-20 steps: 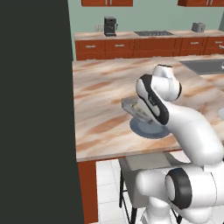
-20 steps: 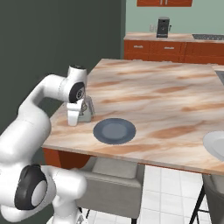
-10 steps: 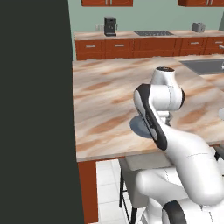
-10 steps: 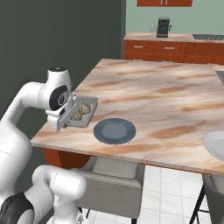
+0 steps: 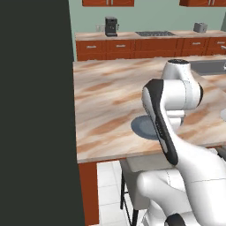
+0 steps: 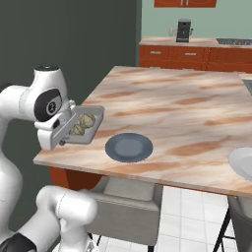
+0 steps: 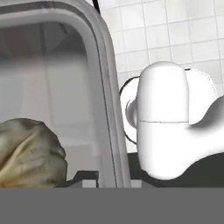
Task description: Place two dumplings into each of the tupperware containers and then place the containers in the fridge.
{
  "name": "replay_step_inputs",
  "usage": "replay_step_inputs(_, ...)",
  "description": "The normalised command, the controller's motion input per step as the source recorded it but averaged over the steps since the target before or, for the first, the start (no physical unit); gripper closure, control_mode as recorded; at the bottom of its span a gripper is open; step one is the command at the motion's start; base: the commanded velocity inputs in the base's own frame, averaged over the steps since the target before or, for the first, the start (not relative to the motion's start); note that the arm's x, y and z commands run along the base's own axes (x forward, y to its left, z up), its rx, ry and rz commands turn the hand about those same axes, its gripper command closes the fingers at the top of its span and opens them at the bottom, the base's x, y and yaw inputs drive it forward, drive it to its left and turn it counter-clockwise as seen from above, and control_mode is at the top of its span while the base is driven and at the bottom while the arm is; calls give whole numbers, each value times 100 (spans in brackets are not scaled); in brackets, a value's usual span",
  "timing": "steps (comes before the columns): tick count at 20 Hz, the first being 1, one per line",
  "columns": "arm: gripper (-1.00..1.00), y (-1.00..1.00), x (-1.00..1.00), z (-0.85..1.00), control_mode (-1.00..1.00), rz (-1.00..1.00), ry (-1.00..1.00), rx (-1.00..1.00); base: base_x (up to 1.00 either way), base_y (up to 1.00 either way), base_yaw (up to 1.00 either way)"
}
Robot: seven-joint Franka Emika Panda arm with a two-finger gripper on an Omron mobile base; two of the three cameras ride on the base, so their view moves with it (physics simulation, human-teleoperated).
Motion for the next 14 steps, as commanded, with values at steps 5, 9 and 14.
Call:
replay_step_inputs(5,100,-20,-36,10,-100,5,-5,-1,0,0,0)
replay_step_inputs(9,100,-12,-11,4,-100,0,-3,-2,0,0,0)
replay_step_inputs(14,100,-12,-37,7,-100,0,0,0,0,0,0)
